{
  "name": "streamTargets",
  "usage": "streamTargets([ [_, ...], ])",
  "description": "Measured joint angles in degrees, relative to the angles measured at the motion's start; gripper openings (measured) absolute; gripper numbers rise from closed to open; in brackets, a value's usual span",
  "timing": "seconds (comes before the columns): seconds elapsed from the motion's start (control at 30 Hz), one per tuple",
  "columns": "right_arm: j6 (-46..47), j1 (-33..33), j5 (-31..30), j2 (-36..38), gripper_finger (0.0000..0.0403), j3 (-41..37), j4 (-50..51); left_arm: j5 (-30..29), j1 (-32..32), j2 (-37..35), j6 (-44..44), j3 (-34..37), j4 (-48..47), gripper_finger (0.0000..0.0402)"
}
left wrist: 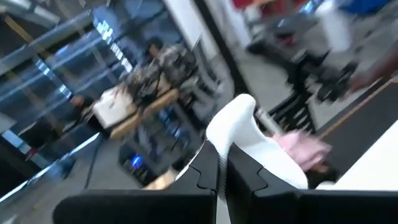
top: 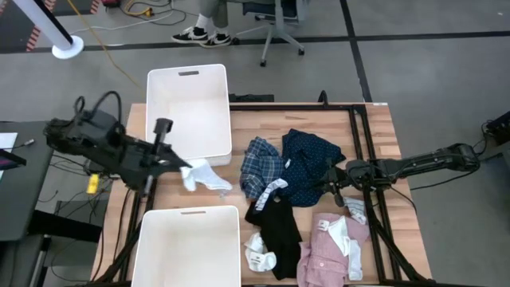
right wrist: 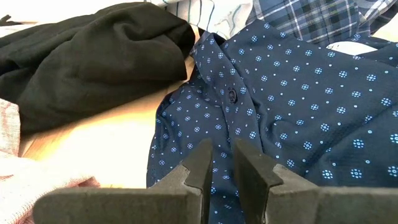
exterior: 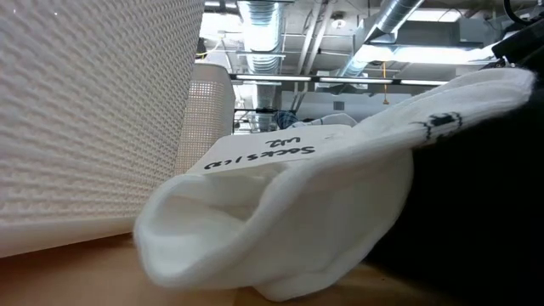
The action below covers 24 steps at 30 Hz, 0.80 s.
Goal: Sort clothes
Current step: Put the top white sock into the bottom white laundry organizer
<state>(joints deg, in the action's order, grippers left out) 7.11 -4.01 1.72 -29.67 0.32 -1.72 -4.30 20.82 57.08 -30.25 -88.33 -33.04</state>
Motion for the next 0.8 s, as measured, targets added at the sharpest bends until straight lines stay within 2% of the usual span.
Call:
streamTargets([
  [0.43, 0.0, 0.0, 0.0, 0.0, 0.0082, 0.0, 0.0, 12.1, 6.7, -0.1, 2.3, 0.0, 3.7, 0.0003],
  [0.8, 0.0, 0.0, 0.0, 0.0, 0.0082, 0.0, 0.0, 12.6, 11.4, 2.6, 2.7, 0.0, -0.4, 0.0003],
])
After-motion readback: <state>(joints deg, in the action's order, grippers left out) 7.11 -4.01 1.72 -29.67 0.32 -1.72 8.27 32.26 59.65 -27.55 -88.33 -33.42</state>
